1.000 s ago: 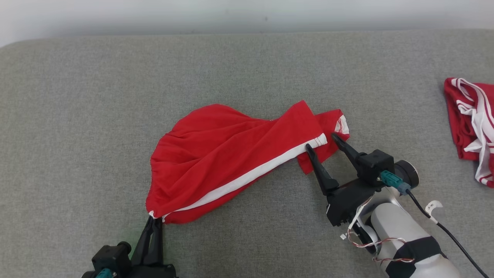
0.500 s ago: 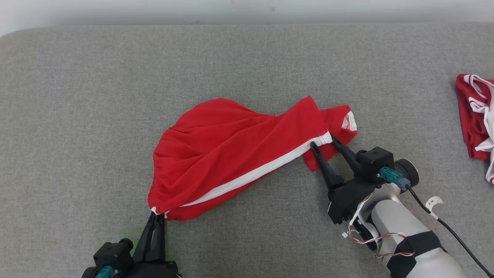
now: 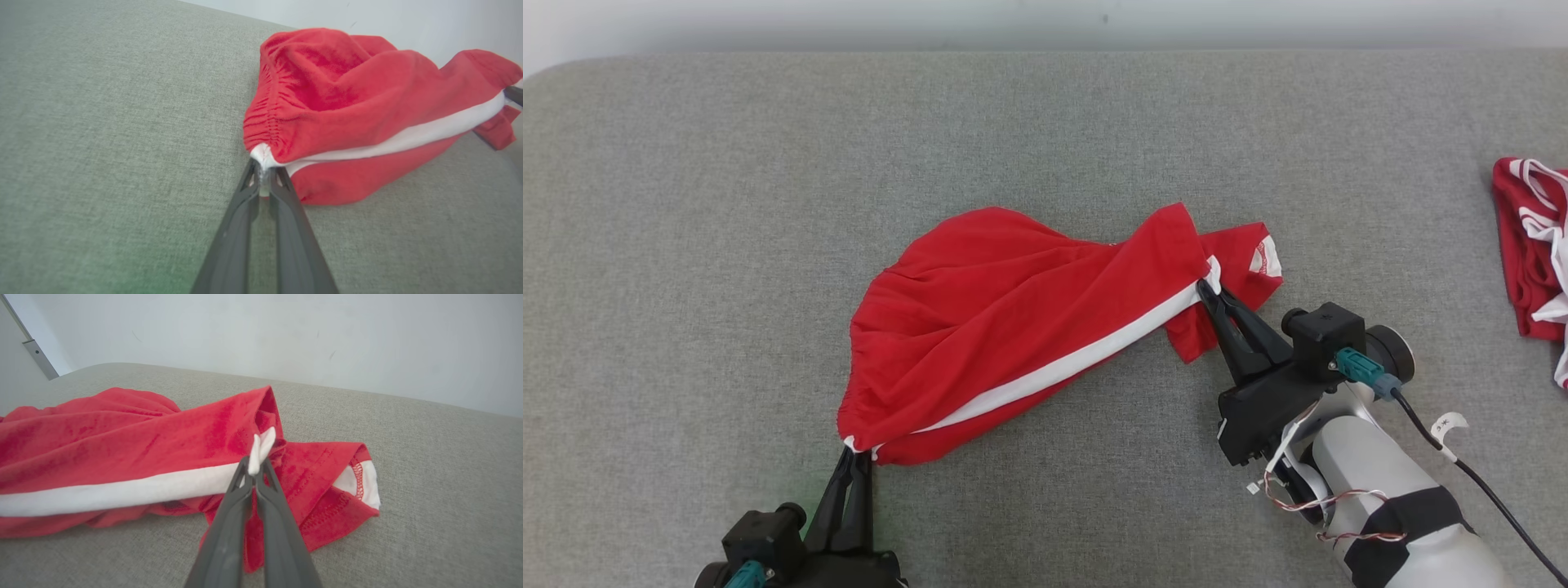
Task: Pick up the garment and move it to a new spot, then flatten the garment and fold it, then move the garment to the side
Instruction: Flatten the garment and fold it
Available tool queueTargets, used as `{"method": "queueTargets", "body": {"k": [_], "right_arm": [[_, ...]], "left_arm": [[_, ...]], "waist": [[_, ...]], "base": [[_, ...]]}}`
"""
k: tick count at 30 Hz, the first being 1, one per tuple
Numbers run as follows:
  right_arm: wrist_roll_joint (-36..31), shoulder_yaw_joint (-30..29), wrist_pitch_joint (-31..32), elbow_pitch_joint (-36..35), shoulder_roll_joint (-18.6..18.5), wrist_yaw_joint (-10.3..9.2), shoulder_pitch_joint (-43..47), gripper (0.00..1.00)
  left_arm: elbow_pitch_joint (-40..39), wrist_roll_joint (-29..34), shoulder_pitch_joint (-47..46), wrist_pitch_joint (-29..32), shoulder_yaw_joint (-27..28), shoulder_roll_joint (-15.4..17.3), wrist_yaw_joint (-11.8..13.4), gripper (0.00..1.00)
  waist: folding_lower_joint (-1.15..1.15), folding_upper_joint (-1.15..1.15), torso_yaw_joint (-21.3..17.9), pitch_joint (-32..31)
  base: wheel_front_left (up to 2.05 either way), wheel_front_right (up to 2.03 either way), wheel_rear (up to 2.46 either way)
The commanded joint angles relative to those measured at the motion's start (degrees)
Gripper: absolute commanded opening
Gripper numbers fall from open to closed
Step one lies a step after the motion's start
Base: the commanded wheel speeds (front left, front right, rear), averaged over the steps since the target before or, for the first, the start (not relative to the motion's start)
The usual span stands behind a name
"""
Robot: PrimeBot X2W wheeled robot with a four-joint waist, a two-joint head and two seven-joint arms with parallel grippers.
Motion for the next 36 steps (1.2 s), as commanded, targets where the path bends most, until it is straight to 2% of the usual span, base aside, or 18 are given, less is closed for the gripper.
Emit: {"method": "queueTargets", "body": {"k": [1,13,25,29,36], "right_arm": [[-0.42,-0.34,-0.23,-0.43,0.06,-0.16,0.86,0.00],[-2.30,-4.22,-0.25,-3.61,1.86,-0.16,3.40,0.00],[-3.09,-12.21,-0.24,-14.27,4.18,-0.17,5.29,0.00],[-2.58,-13.36,-0.23,-13.53,5.00,-0.17,7.23,0.00],[-0.27,-14.27,-0.23,-11.19,5.84,-0.17,14.93,0.00]], "left_arm": [[0.04,0.11,-0.63,-0.17,0.14,0.04,0.26,0.00],[-1.07,1.70,0.75,-0.17,2.08,0.05,-0.02,0.00],[-11.16,8.79,-4.54,-0.17,8.76,0.81,-2.07,0.00],[-12.12,10.06,-5.86,-0.17,9.35,1.61,-2.69,0.00],[-8.88,9.05,-1.52,-0.17,8.60,1.15,-2.83,0.00]], "waist": [[0.00,0.00,0.01,-0.15],[0.00,0.00,-0.76,-2.49],[0.00,0.00,-2.18,-8.50],[0.00,0.00,-2.93,-10.18],[0.00,0.00,-3.91,-10.78]], "base": [[0.00,0.00,0.00],[0.00,0.00,0.00],[0.00,0.00,0.00],[0.00,0.00,0.00],[0.00,0.00,0.00]]}}
